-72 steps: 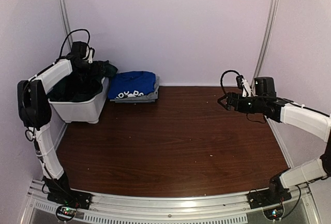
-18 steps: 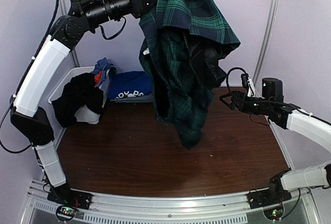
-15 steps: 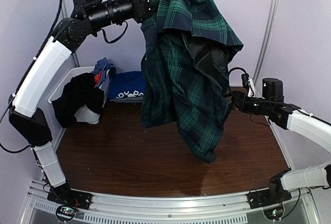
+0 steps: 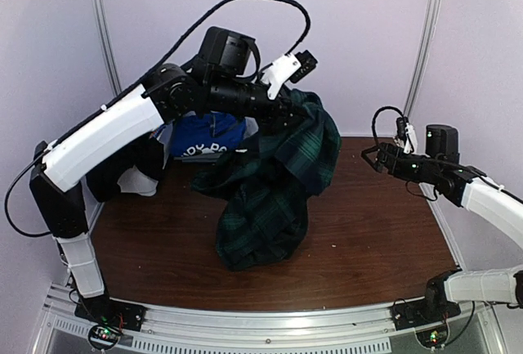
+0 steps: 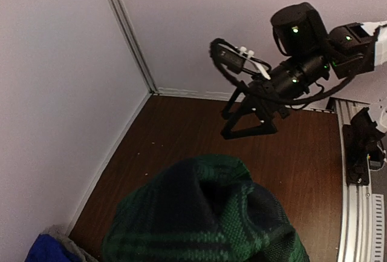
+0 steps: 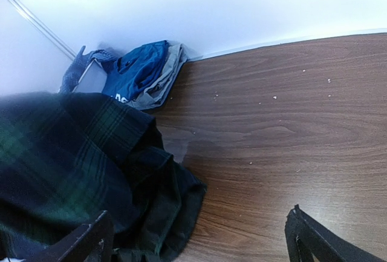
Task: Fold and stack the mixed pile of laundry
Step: Place the crumpled skirt at the center of the board.
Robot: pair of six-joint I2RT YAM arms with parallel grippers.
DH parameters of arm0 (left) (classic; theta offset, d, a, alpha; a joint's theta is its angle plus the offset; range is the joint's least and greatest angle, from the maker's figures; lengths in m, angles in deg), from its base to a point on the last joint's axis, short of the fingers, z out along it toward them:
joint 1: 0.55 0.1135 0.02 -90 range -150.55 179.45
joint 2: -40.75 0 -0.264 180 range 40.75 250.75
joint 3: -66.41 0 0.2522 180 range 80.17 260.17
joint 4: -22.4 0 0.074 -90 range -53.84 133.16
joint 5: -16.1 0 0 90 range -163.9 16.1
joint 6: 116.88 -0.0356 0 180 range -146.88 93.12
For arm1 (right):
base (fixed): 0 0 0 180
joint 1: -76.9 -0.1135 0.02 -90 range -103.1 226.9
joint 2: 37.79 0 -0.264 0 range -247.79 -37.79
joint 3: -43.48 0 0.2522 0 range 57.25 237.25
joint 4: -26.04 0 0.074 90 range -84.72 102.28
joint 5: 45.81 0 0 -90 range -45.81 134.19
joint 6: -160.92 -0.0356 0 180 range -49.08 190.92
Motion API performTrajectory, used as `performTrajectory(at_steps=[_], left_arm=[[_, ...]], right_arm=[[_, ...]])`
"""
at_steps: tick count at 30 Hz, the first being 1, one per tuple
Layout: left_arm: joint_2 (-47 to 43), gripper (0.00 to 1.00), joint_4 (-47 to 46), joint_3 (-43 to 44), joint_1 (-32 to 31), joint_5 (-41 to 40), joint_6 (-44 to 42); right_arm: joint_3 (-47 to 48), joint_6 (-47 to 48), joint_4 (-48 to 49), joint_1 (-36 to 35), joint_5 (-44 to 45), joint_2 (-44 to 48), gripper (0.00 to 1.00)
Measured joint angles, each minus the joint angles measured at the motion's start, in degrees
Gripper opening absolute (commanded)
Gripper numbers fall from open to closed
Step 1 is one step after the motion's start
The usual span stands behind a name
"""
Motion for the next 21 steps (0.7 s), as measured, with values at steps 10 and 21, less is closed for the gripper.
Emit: performTrajectory(at_steps=[10,21], left_arm=[[-8.63,0.88,-4.79,-23.56,7.26,5.49,2.84],[-23.43,0.81,-13.77,-63.78,22.99,1.60,20.98]], right_arm=[[0.00,4.42,-3.93,1.53,-1.62,1.07,0.91],[1.57,10.58,-14.08,-15.87,-3.34,-5.55,0.83]])
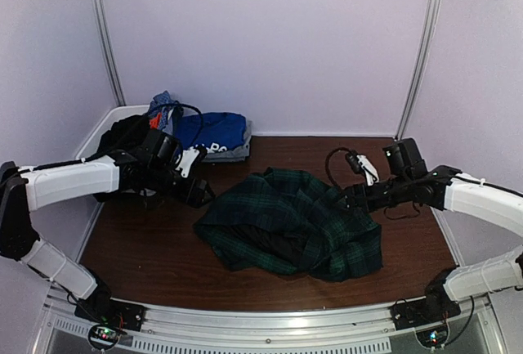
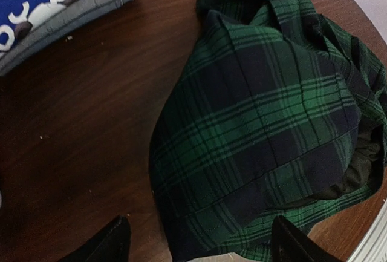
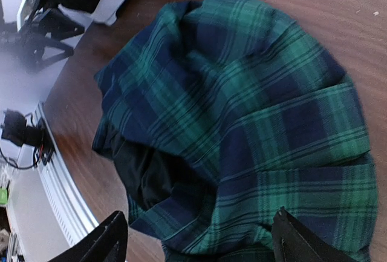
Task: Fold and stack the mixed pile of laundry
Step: Pick up the crumpled skirt from the center of the board.
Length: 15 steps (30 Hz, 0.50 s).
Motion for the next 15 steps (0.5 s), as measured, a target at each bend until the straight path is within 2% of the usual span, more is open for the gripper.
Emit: performTrajectory(at_steps=[4,10,15], left_arm=[[1.09,0.78,-1.84,-5.16,-0.39,-0.42,3.52],[4.66,0.75,-3.96,-7.52,-0.39,-0.39,5.84],[4.59,0.81,-5.38,-8.50,-0.39,-0.09,5.81]], right_arm=[[-1.14,-0.35,-1.79,-7.82,2.32,-1.88,0.83],[-2.38,-2.89,-1.29,-13.31,6.40,-8.98,0.85],[0.85,-4.98,-1.53,-18.40,10.84,-16.31,0.91]])
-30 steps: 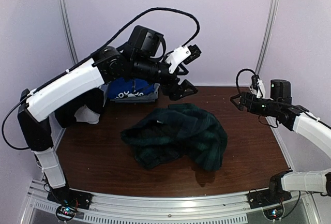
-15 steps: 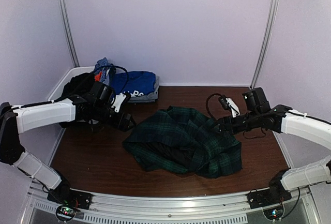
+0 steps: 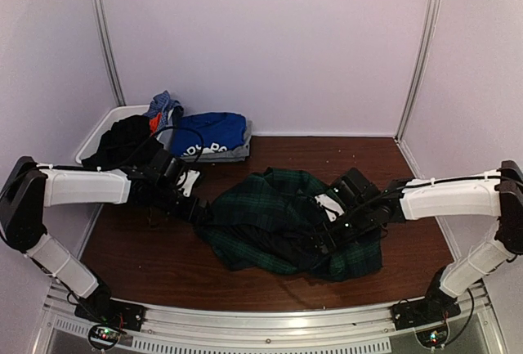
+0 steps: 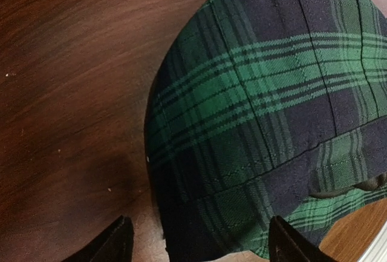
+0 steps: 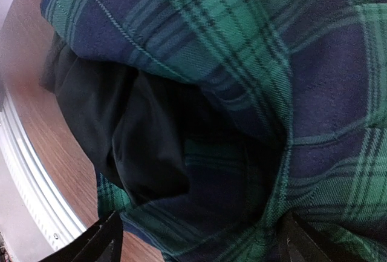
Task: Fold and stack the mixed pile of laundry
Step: Pick up the crumpled skirt from the center of the board.
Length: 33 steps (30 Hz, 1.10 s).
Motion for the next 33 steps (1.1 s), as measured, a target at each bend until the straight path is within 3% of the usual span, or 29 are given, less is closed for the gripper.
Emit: performTrajectory(at_steps=[6,9,19,21,26,33], left_arm=[[-1.51,0.86,-1.38,-3.28,-0.07,0.59,0.48],[-1.62,0.83,-1.42,-4.35,-0.46,0.24,0.76],[-0.26,0.55,-0.85,-3.69,-1.01,-6.93,1.68],[0.15,0.53,-0.85,-3.37,-1.01,-8.31,1.84],[1.09,0.40,-1.03,-2.69,-1.01,-10.54,1.99],[1.88,0.00,-1.03,-2.51,-1.16,-11.15,2.19]], right_arm=[[4.63,-1.86,-2.10,-5.64,7.17,-5.38,0.91],[7.10,-3.04,-4.02,-6.05,11.32,-7.45,0.83],[10.43,-4.09,-8.20,-6.05,21.20,-8.37,0.14],[10.43,-3.63,-8.85,-6.05,22.03,-7.50,0.00],[10.40,-2.75,-10.19,-6.05,23.02,-4.44,0.00],[10.32,-1.11,-10.71,-6.05,23.67,2.08,0.00]])
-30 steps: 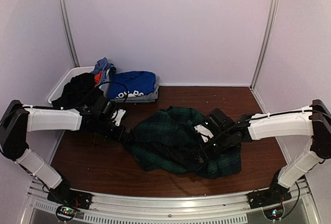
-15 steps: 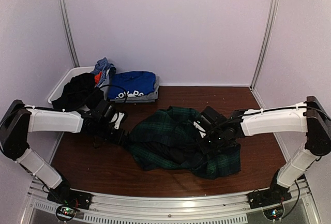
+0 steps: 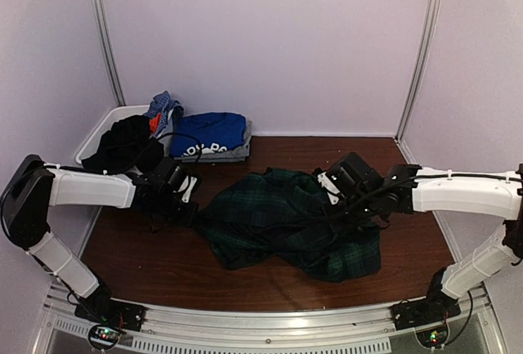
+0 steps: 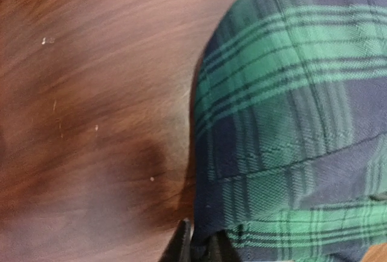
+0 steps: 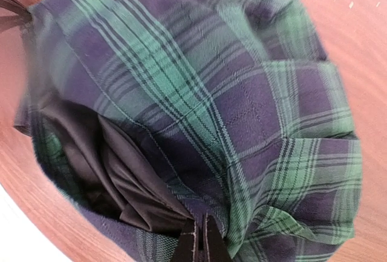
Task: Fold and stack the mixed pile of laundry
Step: Pick up the crumpled skirt from the center of the board.
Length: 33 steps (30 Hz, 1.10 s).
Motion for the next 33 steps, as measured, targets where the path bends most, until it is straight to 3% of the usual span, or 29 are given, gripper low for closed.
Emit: performTrajectory(at_steps=[5,6,7,9,12,16,21,24,33], left_arm=[[-3.13,0.00,1.33,3.50,-0.07,0.00,-0.59],[-3.82,0.00,1.64,4.79,-0.07,-0.02,-0.70],[-4.42,0.00,1.66,6.16,-0.07,0.07,-0.85],[-5.03,0.00,1.46,8.26,-0.07,0.94,-1.01],[-5.33,0.00,0.74,9.62,-0.22,4.31,-1.29],[-5.44,0.00,1.62,10.82,-1.27,7.96,-1.73],[-5.55,0.00,2.62,13.53,-1.90,8.94,-1.77],[-5.55,0.00,2.75,13.84,-1.88,9.20,-1.75],[-5.55,0.00,3.04,13.84,-1.90,9.55,-1.75]], right_arm=[[0.68,2.34,-0.52,0.15,1.55,5.73,0.01],[0.76,2.84,-0.35,0.20,1.51,6.56,0.09],[0.76,3.39,-0.15,0.26,1.14,7.04,0.28],[0.76,4.90,0.57,0.31,-1.92,7.41,0.53],[-0.37,6.27,2.32,0.39,-7.78,7.43,0.63],[-4.83,6.47,4.20,0.33,-12.13,9.49,0.65],[-7.72,4.94,3.96,0.57,-11.67,13.20,0.55],[-7.45,3.34,3.82,0.52,-10.95,11.15,0.50],[-2.05,0.79,1.49,0.48,-7.15,2.58,0.49]])
